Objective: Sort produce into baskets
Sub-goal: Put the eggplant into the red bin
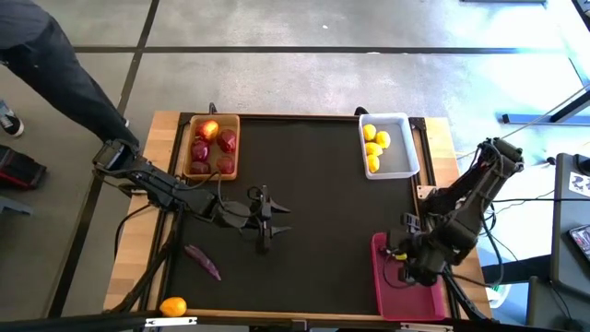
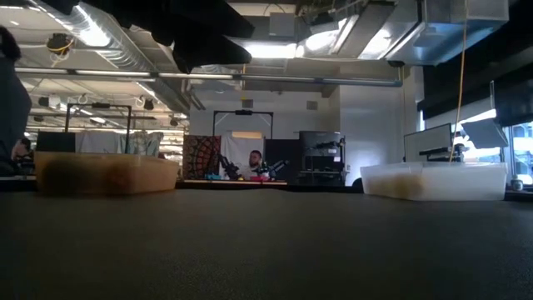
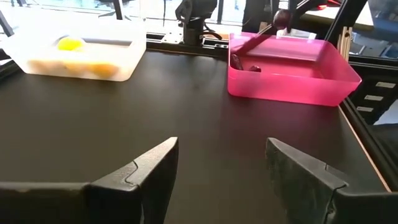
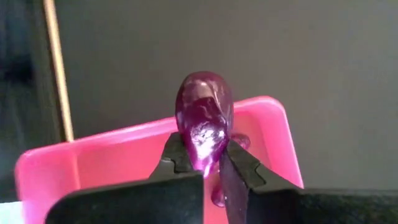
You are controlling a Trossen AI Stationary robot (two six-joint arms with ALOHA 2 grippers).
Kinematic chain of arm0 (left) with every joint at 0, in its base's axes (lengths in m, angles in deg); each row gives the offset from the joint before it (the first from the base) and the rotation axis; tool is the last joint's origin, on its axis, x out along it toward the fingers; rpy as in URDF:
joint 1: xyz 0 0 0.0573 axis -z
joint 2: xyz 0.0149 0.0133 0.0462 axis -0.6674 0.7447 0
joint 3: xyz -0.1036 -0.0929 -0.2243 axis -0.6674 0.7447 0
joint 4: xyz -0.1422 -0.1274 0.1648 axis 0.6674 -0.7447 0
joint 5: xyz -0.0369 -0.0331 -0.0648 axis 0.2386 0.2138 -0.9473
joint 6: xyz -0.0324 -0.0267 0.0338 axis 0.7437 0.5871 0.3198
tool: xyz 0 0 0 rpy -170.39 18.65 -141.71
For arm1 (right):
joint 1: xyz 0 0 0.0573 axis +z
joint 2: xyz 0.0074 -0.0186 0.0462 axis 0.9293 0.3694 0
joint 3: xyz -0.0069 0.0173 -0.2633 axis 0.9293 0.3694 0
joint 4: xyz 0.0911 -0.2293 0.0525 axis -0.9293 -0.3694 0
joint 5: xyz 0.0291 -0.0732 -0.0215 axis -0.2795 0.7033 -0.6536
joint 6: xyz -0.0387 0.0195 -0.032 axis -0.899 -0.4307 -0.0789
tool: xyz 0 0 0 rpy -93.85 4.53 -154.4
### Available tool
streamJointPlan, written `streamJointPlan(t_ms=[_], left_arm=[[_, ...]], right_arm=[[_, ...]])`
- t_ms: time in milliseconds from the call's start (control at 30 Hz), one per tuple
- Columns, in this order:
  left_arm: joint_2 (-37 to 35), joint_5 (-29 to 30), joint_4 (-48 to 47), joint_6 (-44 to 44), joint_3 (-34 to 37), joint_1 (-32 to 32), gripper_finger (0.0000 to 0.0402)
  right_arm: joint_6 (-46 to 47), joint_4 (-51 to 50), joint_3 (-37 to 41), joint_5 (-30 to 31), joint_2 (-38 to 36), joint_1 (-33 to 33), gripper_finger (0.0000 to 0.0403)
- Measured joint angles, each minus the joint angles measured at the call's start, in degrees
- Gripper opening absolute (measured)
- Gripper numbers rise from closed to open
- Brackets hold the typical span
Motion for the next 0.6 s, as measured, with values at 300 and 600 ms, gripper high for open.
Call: streamJointPlan(t_ms=[300,600], left_arm=[[0.0,0.0,0.3,-0.3,0.0,0.0,0.0235],[0.0,0.0,0.3,0.0,0.0,0.0,0.0235]], right_arm=[[6.1,9.4,12.4,-1.7,0.0,2.0,0.0017],[11.4,16.5,21.4,-4.8,0.0,2.0,0.0017]])
